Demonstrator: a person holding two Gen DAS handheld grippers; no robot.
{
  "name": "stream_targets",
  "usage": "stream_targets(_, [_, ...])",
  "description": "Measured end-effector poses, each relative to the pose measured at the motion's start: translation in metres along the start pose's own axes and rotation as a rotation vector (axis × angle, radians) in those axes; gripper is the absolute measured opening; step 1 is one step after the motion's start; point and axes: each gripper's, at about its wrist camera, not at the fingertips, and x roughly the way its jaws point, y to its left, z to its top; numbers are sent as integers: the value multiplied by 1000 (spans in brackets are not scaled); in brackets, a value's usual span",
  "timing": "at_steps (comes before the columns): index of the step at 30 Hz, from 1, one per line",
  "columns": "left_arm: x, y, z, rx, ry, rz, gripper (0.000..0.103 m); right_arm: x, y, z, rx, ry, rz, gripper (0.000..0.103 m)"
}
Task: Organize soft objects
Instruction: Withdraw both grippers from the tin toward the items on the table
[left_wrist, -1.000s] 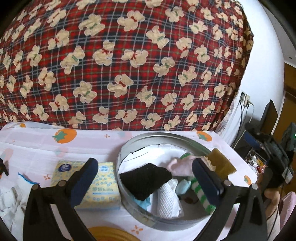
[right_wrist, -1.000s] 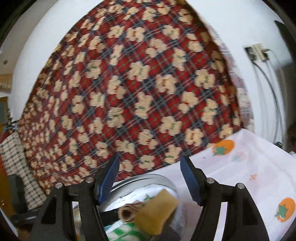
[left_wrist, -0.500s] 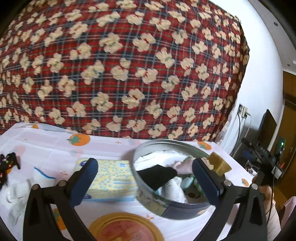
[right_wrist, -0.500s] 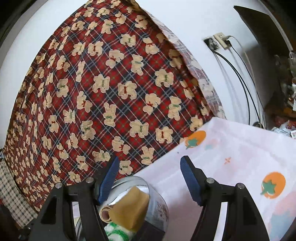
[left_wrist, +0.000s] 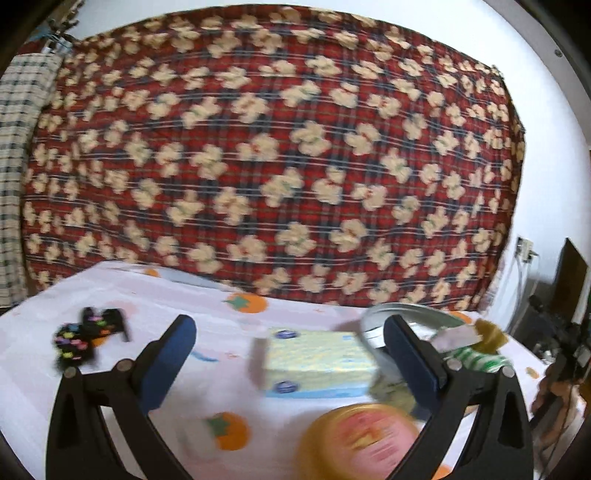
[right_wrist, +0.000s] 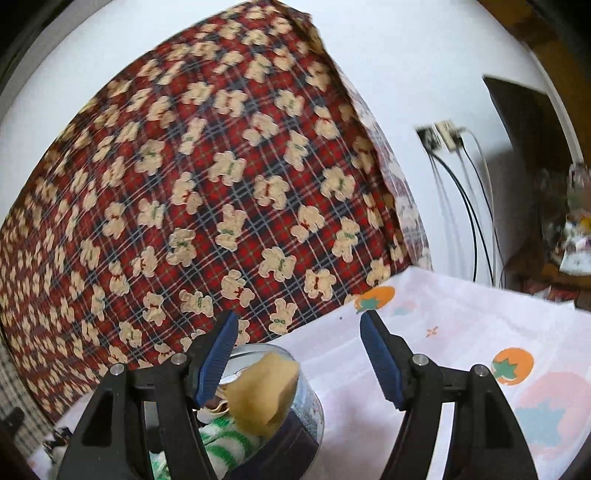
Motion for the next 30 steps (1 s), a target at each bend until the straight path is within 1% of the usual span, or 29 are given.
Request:
stream_targets(2, [-5, 15, -5, -3, 8, 40, 103, -5, 9, -3, -31, -14, 5, 77])
stream_targets(5, [-9, 38, -11, -17, 20, 96, 103, -12, 24, -8, -68, -22, 19, 77])
stream_targets(8, [-14, 58, -16, -33, 16, 149, 103, -18, 37, -16, -87, -8, 40, 77])
stream_targets(13, [-23, 80, -22, -16, 11, 234, 103, -28, 65, -33, -135, 16, 80, 77])
stream_targets(15, [-28, 90, -22, -50, 3, 223, 103, -30, 76, -38, -162, 22, 93, 77])
stream_targets(19, [-31, 102, -23, -51, 16, 258, 103, -32, 101, -53, -200, 60, 145, 77])
stream_targets(23, [-32, 114, -23, -67, 45, 273, 103, -33, 122, -65, -229, 95, 193, 77])
stream_targets(27, [-34, 126, -24, -78, 81, 273, 103, -37, 141, -74, -221, 116, 241, 77])
stream_targets(30, [-40, 139, -25, -78, 97, 300, 103, -39, 160, -84, -217, 143, 294, 77])
